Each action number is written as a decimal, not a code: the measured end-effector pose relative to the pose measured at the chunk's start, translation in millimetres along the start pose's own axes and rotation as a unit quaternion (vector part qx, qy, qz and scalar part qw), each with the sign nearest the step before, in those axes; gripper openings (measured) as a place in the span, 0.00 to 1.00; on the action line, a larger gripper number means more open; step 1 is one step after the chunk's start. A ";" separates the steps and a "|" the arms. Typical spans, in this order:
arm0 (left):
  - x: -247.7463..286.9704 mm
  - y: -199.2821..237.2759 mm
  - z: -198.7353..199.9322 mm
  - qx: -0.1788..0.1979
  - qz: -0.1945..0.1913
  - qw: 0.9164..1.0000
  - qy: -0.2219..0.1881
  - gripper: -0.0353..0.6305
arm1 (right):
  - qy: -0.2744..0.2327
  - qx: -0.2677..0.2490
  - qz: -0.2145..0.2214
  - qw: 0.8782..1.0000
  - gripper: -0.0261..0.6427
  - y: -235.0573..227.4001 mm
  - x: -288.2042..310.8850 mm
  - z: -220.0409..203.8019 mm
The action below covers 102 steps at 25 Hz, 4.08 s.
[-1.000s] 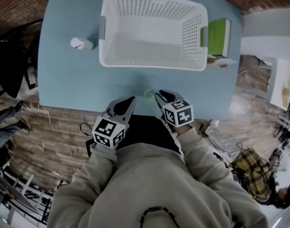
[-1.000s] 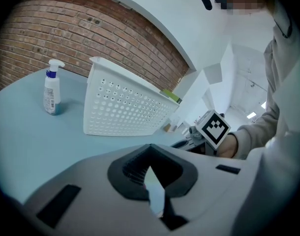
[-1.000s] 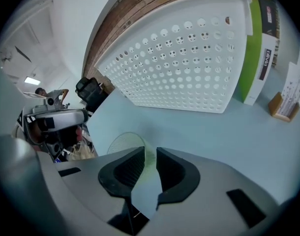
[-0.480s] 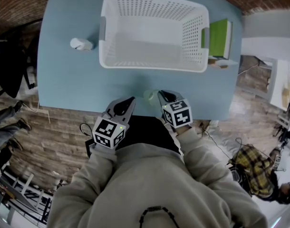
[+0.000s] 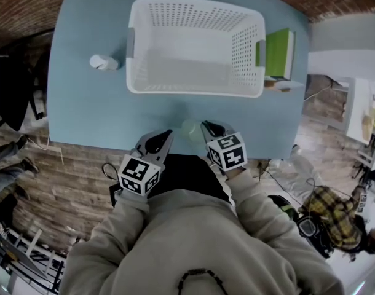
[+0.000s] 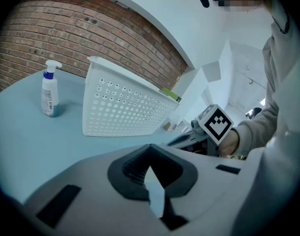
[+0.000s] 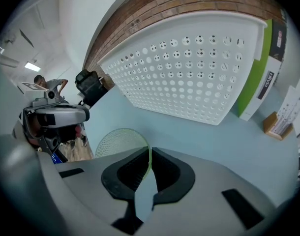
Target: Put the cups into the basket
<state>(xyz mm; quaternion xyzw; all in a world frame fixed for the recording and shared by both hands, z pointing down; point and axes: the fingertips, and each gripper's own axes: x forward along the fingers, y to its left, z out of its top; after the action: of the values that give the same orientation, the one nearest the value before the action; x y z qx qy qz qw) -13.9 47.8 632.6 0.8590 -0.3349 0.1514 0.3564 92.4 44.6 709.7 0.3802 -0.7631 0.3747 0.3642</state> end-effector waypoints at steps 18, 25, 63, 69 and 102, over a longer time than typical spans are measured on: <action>-12.6 -24.5 51.5 0.047 0.001 0.998 -0.043 0.05 | -0.054 -0.043 0.000 0.998 0.08 10.3 -57.3 49.0; -21.3 -36.5 90.5 0.078 0.001 0.994 -0.075 0.05 | -0.100 -0.066 -0.005 0.993 0.08 17.0 -97.1 91.5; -35.1 -93.9 219.1 0.140 0.013 0.977 -0.160 0.05 | -0.234 -0.145 0.014 0.961 0.08 18.1 -228.3 211.1; -32.1 -85.7 223.2 0.136 0.010 0.978 -0.158 0.05 | -0.240 -0.139 0.015 0.961 0.08 15.5 -217.7 226.2; 28.5 27.6 298.7 0.083 0.009 0.988 -0.130 0.05 | -0.099 -0.118 0.007 0.988 0.08 -52.5 -58.6 302.0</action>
<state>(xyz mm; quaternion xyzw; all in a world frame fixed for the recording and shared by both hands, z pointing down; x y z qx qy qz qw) -5.6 -193.2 451.8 0.8950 -0.3727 0.0689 0.2353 81.4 -216.3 538.9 0.3646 -0.8368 0.2451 0.3266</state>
